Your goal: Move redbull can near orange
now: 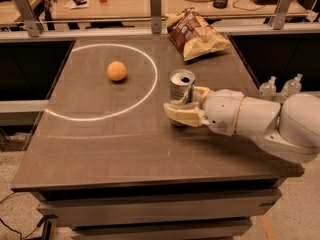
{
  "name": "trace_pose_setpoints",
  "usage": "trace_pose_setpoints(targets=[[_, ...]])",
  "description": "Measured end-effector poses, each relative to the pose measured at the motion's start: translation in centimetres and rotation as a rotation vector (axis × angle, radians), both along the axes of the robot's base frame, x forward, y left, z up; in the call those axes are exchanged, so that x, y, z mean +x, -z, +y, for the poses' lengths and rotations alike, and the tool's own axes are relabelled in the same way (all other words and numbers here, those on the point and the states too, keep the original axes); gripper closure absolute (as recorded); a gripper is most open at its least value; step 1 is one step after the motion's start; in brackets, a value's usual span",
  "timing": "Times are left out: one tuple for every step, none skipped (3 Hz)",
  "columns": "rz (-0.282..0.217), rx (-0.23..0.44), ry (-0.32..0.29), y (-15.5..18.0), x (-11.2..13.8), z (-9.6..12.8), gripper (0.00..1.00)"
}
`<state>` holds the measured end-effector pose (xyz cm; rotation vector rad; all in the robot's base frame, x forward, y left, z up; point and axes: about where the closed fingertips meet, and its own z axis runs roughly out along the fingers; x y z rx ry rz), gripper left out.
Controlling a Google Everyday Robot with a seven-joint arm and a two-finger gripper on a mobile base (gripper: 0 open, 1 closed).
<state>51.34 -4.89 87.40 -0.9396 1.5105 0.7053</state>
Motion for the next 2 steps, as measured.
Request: trace_pose_setpoints(targets=[[-0.065,0.002,0.027,-1.3,2.8,1.3,1.00],[-0.107,-0.039,0.089,-2.9,7.5,2.0,1.00]])
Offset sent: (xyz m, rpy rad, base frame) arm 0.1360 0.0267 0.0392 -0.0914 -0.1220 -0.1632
